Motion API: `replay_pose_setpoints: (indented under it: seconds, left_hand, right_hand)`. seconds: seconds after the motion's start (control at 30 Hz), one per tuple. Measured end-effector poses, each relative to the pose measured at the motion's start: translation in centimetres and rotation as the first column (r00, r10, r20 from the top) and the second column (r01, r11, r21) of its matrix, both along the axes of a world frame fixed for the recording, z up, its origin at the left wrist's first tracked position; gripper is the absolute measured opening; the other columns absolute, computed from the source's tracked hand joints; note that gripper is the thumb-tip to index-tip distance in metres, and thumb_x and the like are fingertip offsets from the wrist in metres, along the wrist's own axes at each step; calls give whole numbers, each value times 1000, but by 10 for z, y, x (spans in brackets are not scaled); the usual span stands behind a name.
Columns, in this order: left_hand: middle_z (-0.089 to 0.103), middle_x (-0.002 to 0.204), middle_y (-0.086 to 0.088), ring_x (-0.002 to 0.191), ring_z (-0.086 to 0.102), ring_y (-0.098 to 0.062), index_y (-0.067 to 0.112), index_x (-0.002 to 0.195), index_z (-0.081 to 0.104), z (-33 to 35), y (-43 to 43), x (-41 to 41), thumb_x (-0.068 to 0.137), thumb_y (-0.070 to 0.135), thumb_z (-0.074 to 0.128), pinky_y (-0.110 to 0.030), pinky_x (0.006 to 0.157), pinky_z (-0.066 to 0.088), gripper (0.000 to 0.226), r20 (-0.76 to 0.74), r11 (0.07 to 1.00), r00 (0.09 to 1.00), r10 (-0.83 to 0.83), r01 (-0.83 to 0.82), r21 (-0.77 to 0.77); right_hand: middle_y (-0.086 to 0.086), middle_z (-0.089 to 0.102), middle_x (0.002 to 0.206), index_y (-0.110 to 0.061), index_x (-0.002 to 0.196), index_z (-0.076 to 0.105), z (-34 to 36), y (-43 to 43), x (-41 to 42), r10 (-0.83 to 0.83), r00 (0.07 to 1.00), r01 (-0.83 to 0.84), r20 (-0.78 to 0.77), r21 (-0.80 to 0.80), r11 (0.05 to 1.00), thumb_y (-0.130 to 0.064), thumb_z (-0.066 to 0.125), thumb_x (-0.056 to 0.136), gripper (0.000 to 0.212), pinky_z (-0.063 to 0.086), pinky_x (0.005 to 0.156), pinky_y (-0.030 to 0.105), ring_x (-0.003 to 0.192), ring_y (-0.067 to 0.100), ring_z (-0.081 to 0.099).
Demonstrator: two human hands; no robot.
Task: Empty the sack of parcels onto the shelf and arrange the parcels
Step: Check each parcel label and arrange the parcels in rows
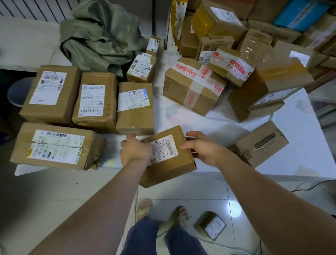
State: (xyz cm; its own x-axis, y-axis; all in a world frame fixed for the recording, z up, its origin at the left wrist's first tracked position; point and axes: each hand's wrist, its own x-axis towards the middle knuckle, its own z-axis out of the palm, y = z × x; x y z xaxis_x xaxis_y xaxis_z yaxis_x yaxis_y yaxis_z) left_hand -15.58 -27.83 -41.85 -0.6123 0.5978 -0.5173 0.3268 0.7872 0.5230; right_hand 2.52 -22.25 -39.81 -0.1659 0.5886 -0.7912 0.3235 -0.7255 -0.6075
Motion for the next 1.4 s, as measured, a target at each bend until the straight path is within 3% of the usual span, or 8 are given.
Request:
replay_pose_setpoints:
  seconds: [0.17, 0.37, 0.7, 0.83, 0.97, 1.1, 1.27, 1.4]
  left_hand:
    - [47, 134, -11, 122, 50, -33, 23, 135, 47, 8, 2, -14, 91, 24, 52, -42, 98, 45, 44, -83, 990, 997, 4, 8, 139]
    - [20, 149, -15, 140, 15, -36, 25, 137, 40, 9, 7, -17, 83, 35, 63, -59, 112, 23, 60, -94, 963, 988, -126, 99, -251]
    - [22, 144, -12, 136, 19, -31, 20, 138, 41, 4, 34, -19, 79, 25, 59, -52, 111, 26, 62, -87, 969, 987, -136, 114, -221]
    - [30, 135, -16, 124, 31, -36, 7, 127, 42, 14, 53, -7, 78, 24, 62, -42, 105, 29, 56, -267, 990, 962, -63, 27, -136]
    - [34, 136, -12, 126, 32, -35, 15, 129, 46, 23, 90, 11, 81, 25, 61, -41, 105, 27, 51, -224, 993, 972, -75, 93, 73]
    - [34, 143, -14, 133, 30, -35, 17, 142, 37, 34, 142, 38, 88, 29, 60, -43, 107, 30, 60, -127, 957, 978, -166, 191, 220]
    - [12, 158, -12, 144, 15, -34, 23, 153, 13, 46, 189, 88, 85, 38, 66, -43, 116, 20, 88, 45, 962, 988, -145, 130, 238]
    - [0, 161, -9, 145, 9, -36, 29, 154, 8, 42, 205, 109, 90, 46, 59, -45, 115, 22, 84, -73, 976, 991, -113, 124, 181]
  right_hand:
    - [7, 65, 122, -9, 127, 50, -33, -13, -40, 137, 990, -136, 19, -31, 990, -13, 77, 75, 58, 52, 98, 40, 114, 26, 63]
    - [14, 56, 120, -6, 142, 34, -33, -18, -81, 151, 975, -144, 161, -55, 988, -10, 57, 93, 54, 55, 83, 43, 100, 28, 59]
    - [16, 57, 123, 0, 142, 38, -37, -1, -85, 113, 986, -105, 123, -72, 992, -11, 60, 93, 54, 56, 90, 41, 98, 27, 56]
    - [16, 51, 138, -3, 135, 45, -22, 51, -54, -279, 825, 89, 492, 374, 923, -28, 60, 93, 51, 46, 99, 38, 120, 32, 55]
    - [19, 47, 141, -1, 141, 37, 1, 114, 3, -559, 699, 321, 446, 502, 803, -36, 58, 94, 62, 41, 107, 42, 129, 34, 47]
    - [11, 51, 139, -8, 144, 33, 12, 146, 32, -428, 866, 259, 258, 499, 827, -25, 52, 100, 51, 41, 98, 27, 129, 29, 49]
    - [8, 53, 132, -26, 146, 20, 7, 161, 60, -193, 950, 105, 245, 331, 938, -19, 66, 91, 72, 53, 92, 45, 115, 31, 59]
    - [0, 56, 119, -37, 136, 32, 13, 176, 75, 77, 968, -138, 240, 250, 958, -25, 67, 90, 59, 60, 78, 41, 94, 20, 66]
